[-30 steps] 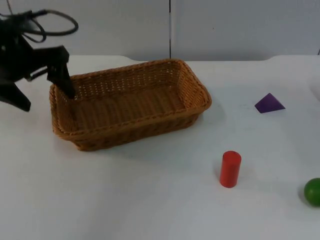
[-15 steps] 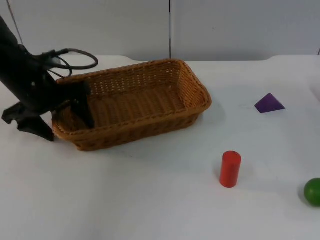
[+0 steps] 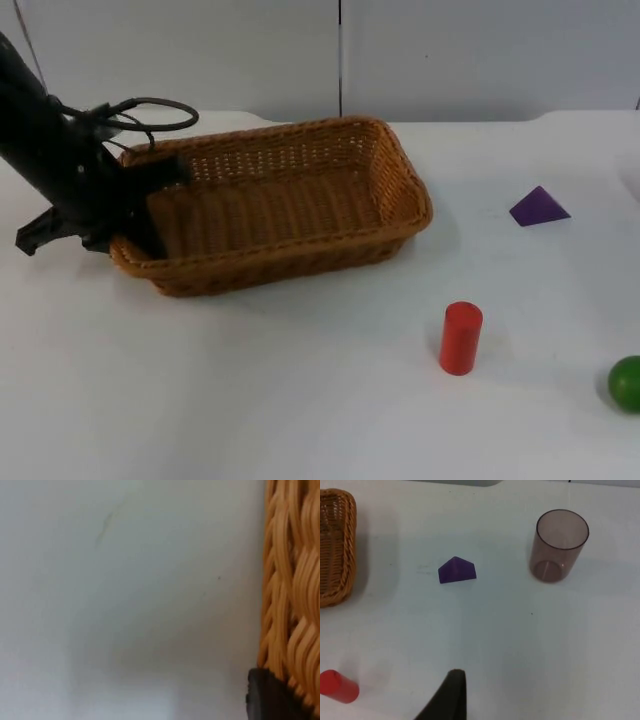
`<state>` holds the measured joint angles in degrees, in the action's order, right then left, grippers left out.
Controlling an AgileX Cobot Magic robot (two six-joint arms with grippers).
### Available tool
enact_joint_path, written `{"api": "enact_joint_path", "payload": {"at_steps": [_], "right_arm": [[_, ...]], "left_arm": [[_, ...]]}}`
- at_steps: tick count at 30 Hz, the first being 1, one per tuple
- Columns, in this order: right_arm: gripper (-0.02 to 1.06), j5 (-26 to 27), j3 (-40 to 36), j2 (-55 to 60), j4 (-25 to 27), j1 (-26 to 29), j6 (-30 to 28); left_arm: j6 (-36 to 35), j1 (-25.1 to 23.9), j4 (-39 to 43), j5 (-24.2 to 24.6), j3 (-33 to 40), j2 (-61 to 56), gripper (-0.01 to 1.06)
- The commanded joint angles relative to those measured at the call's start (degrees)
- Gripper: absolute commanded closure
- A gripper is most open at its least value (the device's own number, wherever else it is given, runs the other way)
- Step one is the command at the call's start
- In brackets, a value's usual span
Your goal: Pick up the basket with the left hand and place the triangular block into the basket with the right hand.
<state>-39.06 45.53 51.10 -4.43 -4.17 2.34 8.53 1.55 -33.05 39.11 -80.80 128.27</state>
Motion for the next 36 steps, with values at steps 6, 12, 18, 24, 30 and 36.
{"api": "enact_joint_path", "payload": {"at_steps": [6, 12, 18, 24, 30, 36], "right_arm": [[-0.01, 0.8, 0.4, 0.0, 0.1, 0.3, -0.5], [-0.01, 0.7, 0.4, 0.0, 0.1, 0.3, -0.5], [-0.01, 0.6, 0.4, 0.0, 1.0, 0.3, -0.5], [-0.01, 0.4, 0.4, 0.0, 3.5, 0.3, -1.4], [-0.01, -1.1, 0.4, 0.0, 8.1, 0.2, -5.0], [0.0, -2.1, 0.4, 0.6, 9.2, -0.9, -6.2]], "left_arm": [[-5.9, -0.7, 1.3, 1.3, 1.9, -11.4, 1.05], [-3.1, -4.5, 2.6, 12.8, 7.0, -22.5, 1.05], [4.1, -9.6, 2.4, 11.6, 25.4, -38.5, 1.05], [10.1, -11.6, 2.2, 13.1, 40.5, -48.3, 1.05], [17.1, -11.6, -1.6, 12.8, 48.3, -51.4, 1.05], [18.4, -11.6, -1.8, 12.5, 49.7, -51.3, 1.05]]}}
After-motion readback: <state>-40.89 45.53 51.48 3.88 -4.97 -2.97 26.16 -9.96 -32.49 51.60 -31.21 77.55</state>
